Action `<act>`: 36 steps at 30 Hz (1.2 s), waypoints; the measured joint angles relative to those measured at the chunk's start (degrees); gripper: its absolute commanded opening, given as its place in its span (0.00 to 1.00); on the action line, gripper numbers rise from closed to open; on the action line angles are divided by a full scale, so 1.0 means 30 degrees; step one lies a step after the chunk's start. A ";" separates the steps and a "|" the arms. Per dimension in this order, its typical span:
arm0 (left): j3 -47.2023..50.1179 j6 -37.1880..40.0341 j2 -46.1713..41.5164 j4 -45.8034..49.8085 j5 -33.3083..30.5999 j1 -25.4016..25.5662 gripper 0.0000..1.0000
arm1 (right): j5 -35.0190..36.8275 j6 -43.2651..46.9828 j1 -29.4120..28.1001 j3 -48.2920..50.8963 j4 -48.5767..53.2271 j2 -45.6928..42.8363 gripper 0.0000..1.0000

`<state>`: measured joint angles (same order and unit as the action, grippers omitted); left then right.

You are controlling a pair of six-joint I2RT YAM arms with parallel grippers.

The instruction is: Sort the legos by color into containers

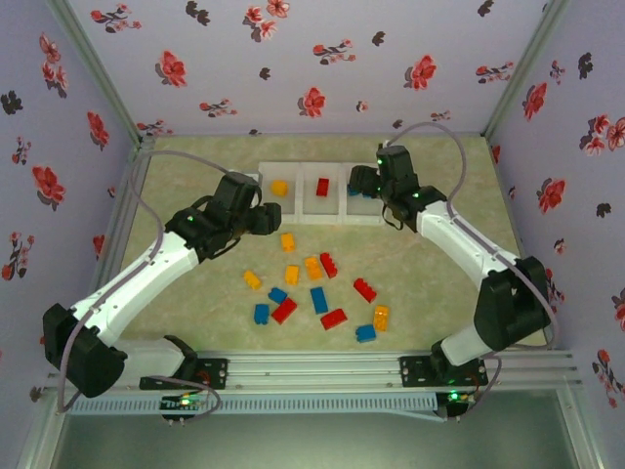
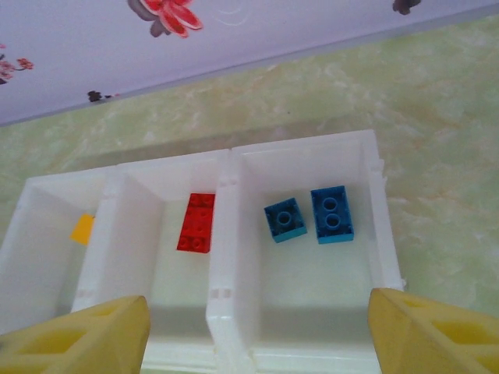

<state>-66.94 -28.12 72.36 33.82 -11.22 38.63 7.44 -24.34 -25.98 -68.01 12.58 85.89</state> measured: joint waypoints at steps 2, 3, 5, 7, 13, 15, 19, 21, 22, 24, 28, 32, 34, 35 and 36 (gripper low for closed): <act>0.0000 0.0000 0.0007 0.0000 0.0000 0.0000 0.68 | 0.0000 0.0138 -0.0197 0.0124 -0.0022 -0.0219 0.74; 0.0000 0.0000 0.0015 0.0000 0.0007 0.0000 0.68 | 0.0000 0.0219 -0.0284 0.0168 -0.0022 -0.0284 0.74; 0.0015 -0.0015 0.0036 0.0000 0.0000 0.0000 0.67 | 0.0000 0.0342 -0.0401 0.0233 -0.0007 -0.0372 0.74; 0.0189 -0.0233 0.0036 0.0022 0.0007 0.0087 0.67 | 0.0015 0.0488 -0.0459 0.0415 0.0000 -0.0576 0.74; 0.2033 -0.1887 0.0000 0.0801 0.0000 0.1574 0.66 | 0.0095 0.0860 -0.0474 0.0984 0.0102 -0.1472 0.75; 0.2849 -0.2914 -0.0029 0.1384 0.0007 0.2018 0.66 | 0.0087 0.0962 -0.0474 0.0984 0.0102 -0.1559 0.75; 0.4481 -0.5253 -0.0117 0.2157 -0.0015 0.2419 0.65 | 0.0051 0.0969 -0.0474 0.1027 0.0102 -0.1559 0.75; 0.5326 -0.6419 -0.0240 0.2244 -0.0066 0.2433 0.65 | 0.0000 0.0962 -0.0474 0.1035 0.0102 -0.1545 0.74; 0.5756 -0.7002 -0.0299 0.2229 -0.0066 0.2433 0.66 | -0.0022 0.0962 -0.0474 0.1035 0.0102 -0.1523 0.74; 0.6637 -0.8072 -0.0386 0.1989 -0.0058 0.2433 0.66 | -0.0080 0.0947 -0.0474 0.1049 0.0102 -0.1486 0.74; 0.7555 -0.9566 -0.0313 0.1559 -0.0066 0.2426 0.67 | -0.0168 0.0918 -0.0525 0.1180 0.0109 -0.1450 0.74; 0.7599 -1.0411 0.0466 0.1100 -0.0066 0.2419 0.66 | -0.0226 0.0911 -0.0583 0.1392 0.0109 -0.1450 0.74; 0.7599 -1.0601 0.0984 0.0925 -0.0066 0.2412 0.65 | -0.0233 0.0911 -0.0597 0.1552 0.0131 -0.1450 0.74; 0.7599 -1.0615 0.1202 0.0867 -0.0066 0.2412 0.64 | -0.0255 0.0911 -0.0597 0.1617 0.0146 -0.1450 0.74; 0.7592 -1.0659 0.1421 0.0816 -0.0066 0.2382 0.62 | -0.0277 0.0911 -0.0597 0.1683 0.0168 -0.1450 0.74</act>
<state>-44.16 -60.10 76.62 36.27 -11.42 45.78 6.61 -21.61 -27.77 -62.96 13.08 81.54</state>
